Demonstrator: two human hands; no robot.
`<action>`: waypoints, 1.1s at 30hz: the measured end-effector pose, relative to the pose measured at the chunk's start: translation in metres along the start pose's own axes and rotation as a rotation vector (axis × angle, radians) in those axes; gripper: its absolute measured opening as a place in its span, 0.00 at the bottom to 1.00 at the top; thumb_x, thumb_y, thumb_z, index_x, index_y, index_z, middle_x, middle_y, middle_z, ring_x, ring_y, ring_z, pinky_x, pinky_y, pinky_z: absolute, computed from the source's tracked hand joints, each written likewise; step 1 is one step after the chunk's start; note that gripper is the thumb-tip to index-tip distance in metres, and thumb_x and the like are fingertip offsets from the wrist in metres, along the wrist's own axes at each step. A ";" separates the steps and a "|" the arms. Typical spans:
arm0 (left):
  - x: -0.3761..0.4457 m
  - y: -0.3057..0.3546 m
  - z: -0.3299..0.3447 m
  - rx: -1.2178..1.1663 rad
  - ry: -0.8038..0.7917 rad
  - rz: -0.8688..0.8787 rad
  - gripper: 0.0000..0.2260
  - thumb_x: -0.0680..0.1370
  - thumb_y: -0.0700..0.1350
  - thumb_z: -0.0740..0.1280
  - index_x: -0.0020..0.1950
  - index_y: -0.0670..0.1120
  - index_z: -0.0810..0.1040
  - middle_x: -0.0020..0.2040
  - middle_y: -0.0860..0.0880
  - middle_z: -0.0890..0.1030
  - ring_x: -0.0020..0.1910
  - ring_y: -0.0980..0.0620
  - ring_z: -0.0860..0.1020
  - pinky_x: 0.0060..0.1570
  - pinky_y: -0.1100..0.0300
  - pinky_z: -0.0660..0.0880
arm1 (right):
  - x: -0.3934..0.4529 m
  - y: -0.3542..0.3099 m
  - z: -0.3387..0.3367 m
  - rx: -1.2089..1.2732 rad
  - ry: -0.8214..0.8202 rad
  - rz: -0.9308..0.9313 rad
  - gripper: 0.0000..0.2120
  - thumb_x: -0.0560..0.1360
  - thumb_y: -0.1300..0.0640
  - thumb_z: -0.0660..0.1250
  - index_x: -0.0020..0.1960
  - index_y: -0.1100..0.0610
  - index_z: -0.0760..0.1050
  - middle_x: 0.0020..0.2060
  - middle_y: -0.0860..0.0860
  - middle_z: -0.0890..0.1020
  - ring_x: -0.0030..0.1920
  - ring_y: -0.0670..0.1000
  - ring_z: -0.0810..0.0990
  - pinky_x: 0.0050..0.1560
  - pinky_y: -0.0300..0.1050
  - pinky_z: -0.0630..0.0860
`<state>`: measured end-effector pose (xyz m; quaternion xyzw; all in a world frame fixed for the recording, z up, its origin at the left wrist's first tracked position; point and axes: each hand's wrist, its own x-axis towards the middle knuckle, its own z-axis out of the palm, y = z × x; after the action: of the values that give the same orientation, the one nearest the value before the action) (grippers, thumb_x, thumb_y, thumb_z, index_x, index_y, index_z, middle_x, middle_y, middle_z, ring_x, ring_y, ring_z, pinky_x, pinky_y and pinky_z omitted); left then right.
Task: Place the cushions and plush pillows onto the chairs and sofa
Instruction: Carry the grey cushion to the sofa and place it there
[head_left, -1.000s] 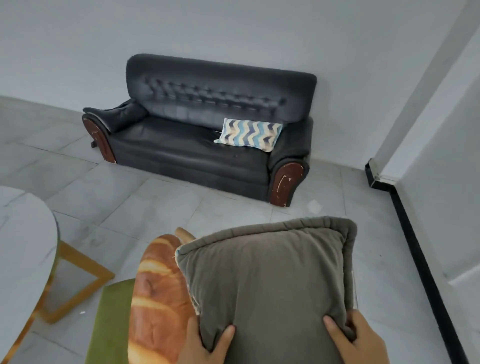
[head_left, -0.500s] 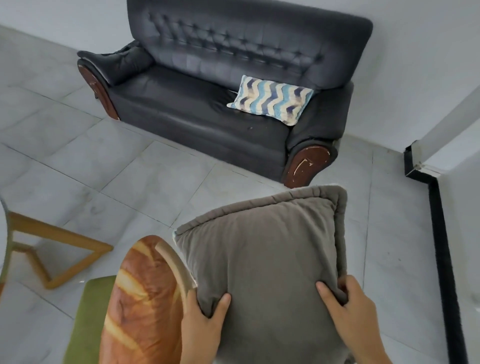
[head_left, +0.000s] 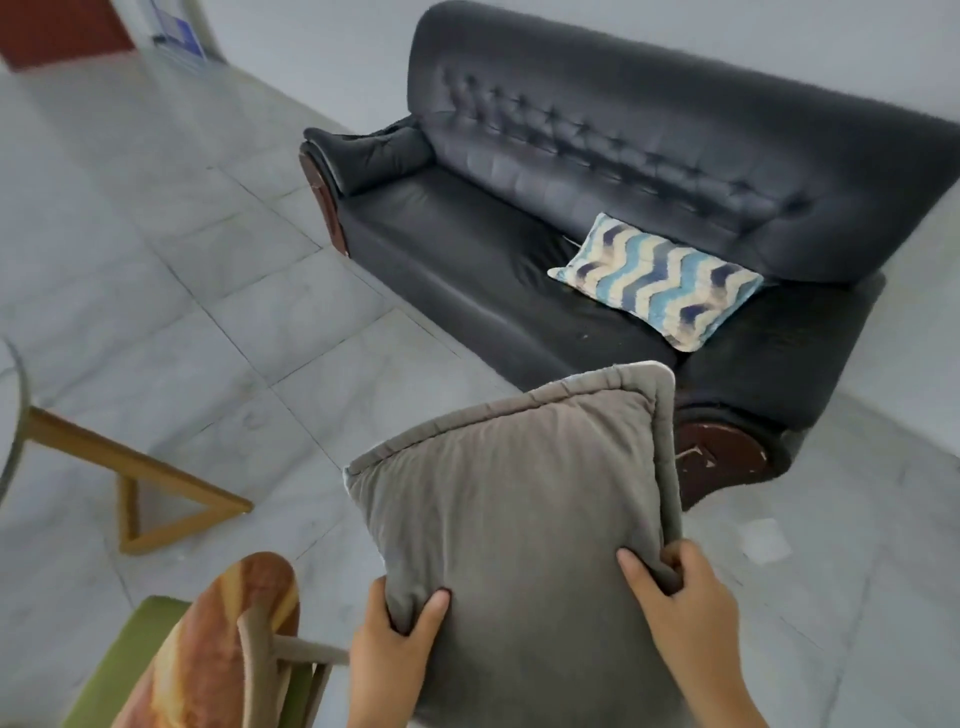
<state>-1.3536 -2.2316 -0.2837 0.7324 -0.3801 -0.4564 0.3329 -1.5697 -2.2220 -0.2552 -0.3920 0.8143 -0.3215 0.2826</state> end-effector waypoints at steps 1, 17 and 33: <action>0.014 0.008 0.002 -0.011 0.038 -0.025 0.11 0.70 0.44 0.71 0.45 0.45 0.69 0.34 0.56 0.73 0.40 0.46 0.72 0.40 0.56 0.65 | 0.020 -0.011 0.009 -0.015 -0.046 -0.022 0.18 0.70 0.53 0.71 0.32 0.53 0.61 0.26 0.51 0.71 0.30 0.49 0.71 0.30 0.40 0.64; 0.380 0.204 0.004 -0.069 0.058 -0.020 0.14 0.68 0.45 0.74 0.38 0.49 0.67 0.35 0.49 0.73 0.41 0.47 0.72 0.42 0.57 0.65 | 0.327 -0.239 0.156 -0.002 -0.089 -0.047 0.21 0.70 0.56 0.71 0.30 0.57 0.59 0.24 0.52 0.69 0.29 0.50 0.70 0.31 0.41 0.64; 0.737 0.391 -0.003 0.036 0.239 -0.023 0.14 0.69 0.46 0.72 0.46 0.45 0.69 0.33 0.53 0.73 0.40 0.45 0.72 0.38 0.55 0.64 | 0.649 -0.464 0.351 0.096 -0.283 -0.121 0.18 0.71 0.56 0.70 0.31 0.56 0.62 0.26 0.50 0.70 0.28 0.47 0.69 0.28 0.36 0.66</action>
<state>-1.2329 -3.0570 -0.2626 0.7917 -0.3376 -0.3627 0.3573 -1.4537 -3.0861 -0.2674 -0.4677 0.7249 -0.3181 0.3932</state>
